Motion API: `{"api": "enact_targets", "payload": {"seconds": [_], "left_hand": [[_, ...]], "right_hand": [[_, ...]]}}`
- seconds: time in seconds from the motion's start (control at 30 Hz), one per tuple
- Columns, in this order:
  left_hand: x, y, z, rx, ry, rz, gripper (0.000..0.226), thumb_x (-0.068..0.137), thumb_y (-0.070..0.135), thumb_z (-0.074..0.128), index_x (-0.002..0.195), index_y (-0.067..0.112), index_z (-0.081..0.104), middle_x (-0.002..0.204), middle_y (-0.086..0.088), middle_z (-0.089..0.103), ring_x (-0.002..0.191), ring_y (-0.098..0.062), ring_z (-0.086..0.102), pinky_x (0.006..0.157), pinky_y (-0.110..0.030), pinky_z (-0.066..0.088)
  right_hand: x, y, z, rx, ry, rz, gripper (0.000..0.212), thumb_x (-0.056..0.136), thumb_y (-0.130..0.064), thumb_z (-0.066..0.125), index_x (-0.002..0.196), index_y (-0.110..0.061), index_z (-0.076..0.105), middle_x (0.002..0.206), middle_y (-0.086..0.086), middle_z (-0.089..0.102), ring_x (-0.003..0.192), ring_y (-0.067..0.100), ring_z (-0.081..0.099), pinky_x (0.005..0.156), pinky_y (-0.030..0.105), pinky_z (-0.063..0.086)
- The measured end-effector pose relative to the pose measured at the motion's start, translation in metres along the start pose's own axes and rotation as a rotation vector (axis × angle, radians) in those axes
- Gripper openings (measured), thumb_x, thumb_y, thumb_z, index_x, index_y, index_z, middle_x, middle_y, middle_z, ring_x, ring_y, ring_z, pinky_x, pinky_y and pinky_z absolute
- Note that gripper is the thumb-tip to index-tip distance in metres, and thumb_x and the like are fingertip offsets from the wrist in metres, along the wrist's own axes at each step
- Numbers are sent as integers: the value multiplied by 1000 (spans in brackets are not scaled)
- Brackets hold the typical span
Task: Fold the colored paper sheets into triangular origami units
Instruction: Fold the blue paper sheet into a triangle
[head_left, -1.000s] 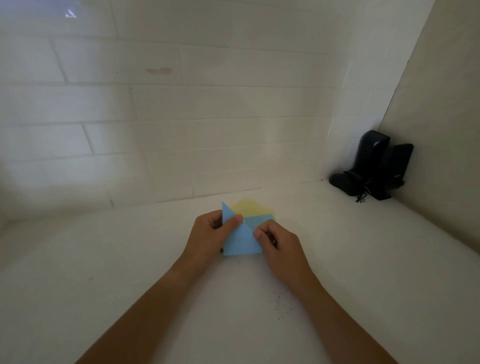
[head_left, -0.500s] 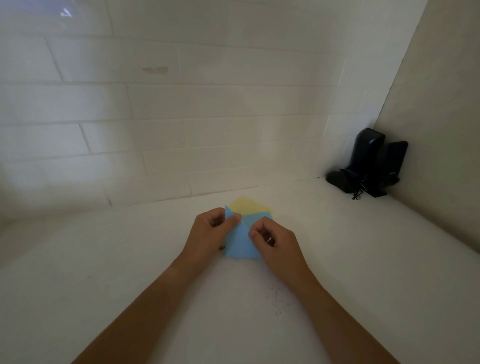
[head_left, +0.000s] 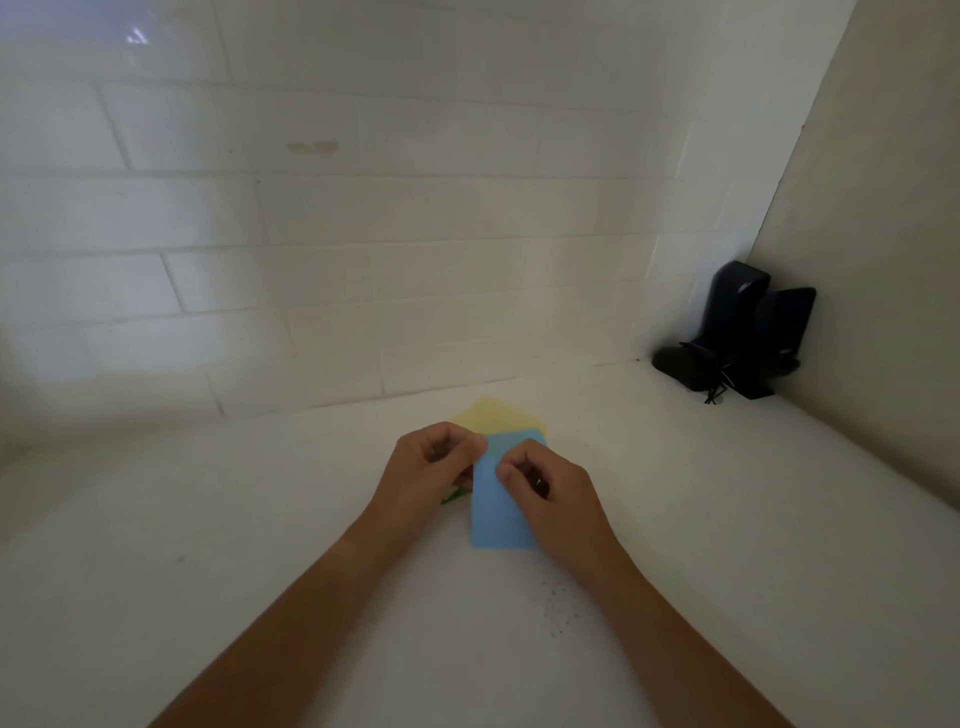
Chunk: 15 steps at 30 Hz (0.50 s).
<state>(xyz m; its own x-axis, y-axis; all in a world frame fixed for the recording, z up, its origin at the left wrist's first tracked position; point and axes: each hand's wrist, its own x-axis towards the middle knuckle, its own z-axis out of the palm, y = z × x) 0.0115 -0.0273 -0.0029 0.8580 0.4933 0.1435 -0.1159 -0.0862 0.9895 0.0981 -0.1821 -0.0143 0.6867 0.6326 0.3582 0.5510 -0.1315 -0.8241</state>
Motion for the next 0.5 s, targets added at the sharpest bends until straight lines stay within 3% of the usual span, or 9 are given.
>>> {"api": "enact_targets", "payload": {"seconds": [0.27, 0.4, 0.5], "left_hand": [[6, -3, -7, -57, 187, 18, 19, 100, 10, 64, 89, -5, 68, 73, -5, 70, 67, -13, 66, 67, -23, 57], [6, -8, -5, 198, 226, 28, 8, 97, 4, 59, 95, 7, 66, 83, 1, 68, 73, -6, 63, 65, -16, 51], [5, -10, -3, 375, 175, 166, 19, 94, 5, 64, 102, 22, 70, 99, 4, 67, 91, -3, 62, 70, -13, 48]], "right_hand": [[0, 0, 0, 32, 31, 40, 24, 100, -16, 64, 77, -21, 59, 65, -16, 52, 59, 1, 43, 57, 15, 36], [1, 2, -1, 44, 74, 35, 24, 98, -12, 63, 76, -20, 58, 68, -9, 53, 63, 2, 43, 58, 16, 35], [0, 3, -1, 35, 46, 26, 23, 98, -12, 64, 77, -18, 59, 69, -12, 53, 64, 1, 44, 59, 15, 36]]}}
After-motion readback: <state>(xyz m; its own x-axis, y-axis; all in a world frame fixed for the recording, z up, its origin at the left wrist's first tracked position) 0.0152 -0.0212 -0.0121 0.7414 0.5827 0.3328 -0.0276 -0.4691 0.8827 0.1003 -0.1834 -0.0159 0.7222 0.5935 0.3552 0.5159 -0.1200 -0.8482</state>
